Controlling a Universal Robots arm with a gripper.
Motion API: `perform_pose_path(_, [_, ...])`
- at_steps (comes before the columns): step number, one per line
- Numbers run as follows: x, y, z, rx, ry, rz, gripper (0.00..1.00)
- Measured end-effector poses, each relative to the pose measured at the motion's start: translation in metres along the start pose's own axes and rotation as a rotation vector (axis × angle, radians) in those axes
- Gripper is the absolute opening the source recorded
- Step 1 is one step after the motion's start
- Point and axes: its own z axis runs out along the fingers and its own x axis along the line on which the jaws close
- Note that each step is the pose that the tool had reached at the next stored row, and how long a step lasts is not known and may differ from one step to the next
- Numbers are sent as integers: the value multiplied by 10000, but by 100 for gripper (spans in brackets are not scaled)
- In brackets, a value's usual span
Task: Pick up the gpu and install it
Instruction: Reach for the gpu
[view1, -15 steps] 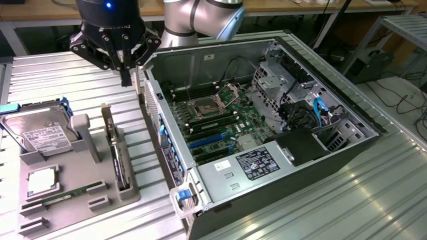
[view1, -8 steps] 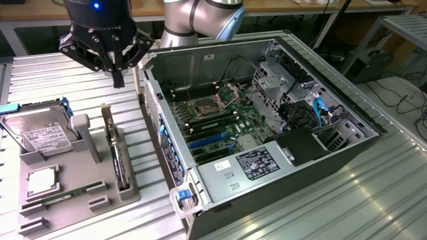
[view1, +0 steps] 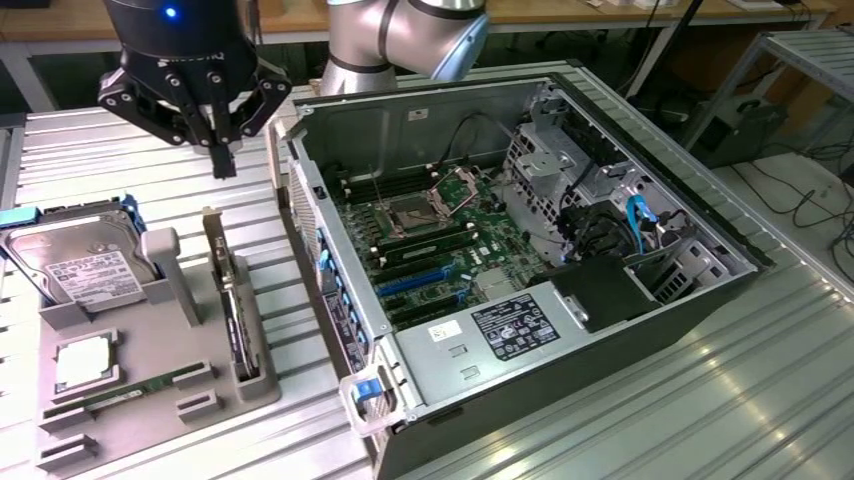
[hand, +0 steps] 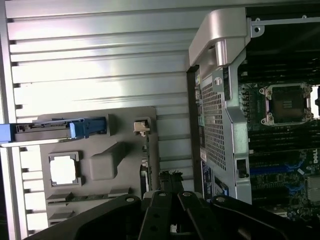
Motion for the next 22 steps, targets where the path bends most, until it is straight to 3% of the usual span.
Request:
perform_pose_path(3, [48,-22,-2,-1,0,-1,11])
perform_pose_path(14, [135,-246,-13,0,0,-3,11])
perform_pose_path(22, [238,-338,-18,-1,1,-20,11])
